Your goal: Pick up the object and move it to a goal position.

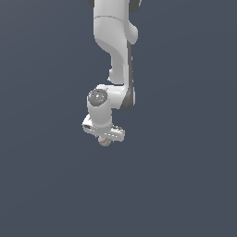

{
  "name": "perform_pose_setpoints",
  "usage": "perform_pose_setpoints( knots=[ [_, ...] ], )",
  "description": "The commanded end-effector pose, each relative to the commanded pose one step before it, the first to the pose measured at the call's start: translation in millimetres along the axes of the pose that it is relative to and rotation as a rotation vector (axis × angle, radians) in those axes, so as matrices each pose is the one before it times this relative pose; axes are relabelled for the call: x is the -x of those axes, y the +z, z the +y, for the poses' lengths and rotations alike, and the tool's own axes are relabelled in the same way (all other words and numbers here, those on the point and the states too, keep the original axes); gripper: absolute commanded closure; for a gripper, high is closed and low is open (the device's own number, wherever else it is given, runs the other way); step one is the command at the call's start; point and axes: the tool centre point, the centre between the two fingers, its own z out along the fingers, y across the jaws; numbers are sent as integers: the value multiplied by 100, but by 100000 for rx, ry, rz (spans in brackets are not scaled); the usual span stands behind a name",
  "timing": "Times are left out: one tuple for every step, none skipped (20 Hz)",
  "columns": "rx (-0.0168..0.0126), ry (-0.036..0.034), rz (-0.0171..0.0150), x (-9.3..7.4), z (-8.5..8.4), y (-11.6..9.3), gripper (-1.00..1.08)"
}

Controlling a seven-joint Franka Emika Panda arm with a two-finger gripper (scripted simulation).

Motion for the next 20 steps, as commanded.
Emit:
perform_pose_setpoints(
  knots=[
    [44, 46, 14, -27, 41, 97, 108],
    [-57, -39, 3, 23, -33, -97, 108],
    [0, 0, 0, 11, -10, -21, 108],
    [0, 0, 0, 32, -29, -63, 108],
    [0, 0, 0, 54, -48, -104, 108],
    [0, 0, 0, 76, -67, -146, 108],
    [0, 0, 0, 98, -86, -189, 108],
    [0, 0, 0, 120, -106, -231, 108],
    [0, 0, 0, 142, -125, -274, 108],
    [0, 0, 0, 164, -145, -317, 108],
    [0, 0, 0, 186, -164, -360, 108],
    [0, 0, 0, 209, -184, -404, 108],
    [0, 0, 0, 231, -204, -448, 108],
    [0, 0, 0, 254, -224, -493, 108],
    [0, 0, 0, 277, -245, -539, 108],
    [0, 0, 0, 300, -265, -585, 108],
    [0, 0, 0, 323, -286, -632, 108],
    [0, 0, 0, 347, -308, -679, 108],
    [0, 0, 0, 371, -329, -728, 108],
    [0, 0, 0, 395, -351, -778, 108]
  ],
)
